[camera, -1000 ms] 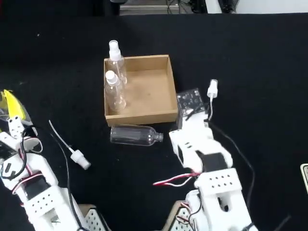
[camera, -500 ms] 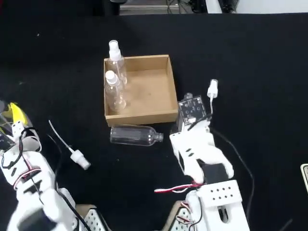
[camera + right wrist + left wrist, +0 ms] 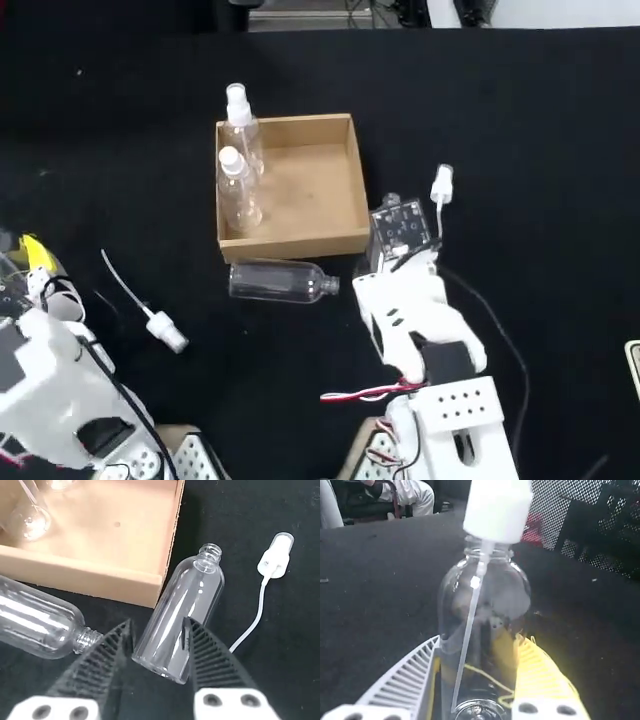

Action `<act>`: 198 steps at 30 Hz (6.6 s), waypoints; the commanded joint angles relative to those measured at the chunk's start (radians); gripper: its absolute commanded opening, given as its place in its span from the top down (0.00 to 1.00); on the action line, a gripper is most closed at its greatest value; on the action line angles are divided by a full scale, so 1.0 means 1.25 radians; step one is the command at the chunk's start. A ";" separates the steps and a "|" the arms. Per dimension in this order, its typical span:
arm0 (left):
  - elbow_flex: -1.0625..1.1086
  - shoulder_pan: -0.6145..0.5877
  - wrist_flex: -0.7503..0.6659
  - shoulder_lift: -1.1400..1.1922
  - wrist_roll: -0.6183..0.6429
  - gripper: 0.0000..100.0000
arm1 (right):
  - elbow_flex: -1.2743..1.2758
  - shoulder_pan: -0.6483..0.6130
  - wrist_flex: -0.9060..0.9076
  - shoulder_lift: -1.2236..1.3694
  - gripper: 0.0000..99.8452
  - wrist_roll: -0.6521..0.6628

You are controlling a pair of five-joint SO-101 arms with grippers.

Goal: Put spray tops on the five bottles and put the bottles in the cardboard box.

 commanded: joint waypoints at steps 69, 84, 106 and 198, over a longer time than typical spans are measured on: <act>-0.078 -0.008 -0.241 0.156 -0.087 0.74 | -0.002 -0.009 -0.016 -0.019 0.87 0.006; -0.094 -0.008 -0.239 0.158 -0.086 0.97 | 0.003 -0.009 -0.018 -0.020 0.87 0.006; 0.014 -0.014 0.248 -0.393 -0.185 0.97 | 0.002 -0.009 -0.018 -0.020 0.87 0.006; -0.098 -0.056 1.394 -0.906 -0.367 0.70 | 0.003 -0.009 -0.016 -0.020 0.87 0.007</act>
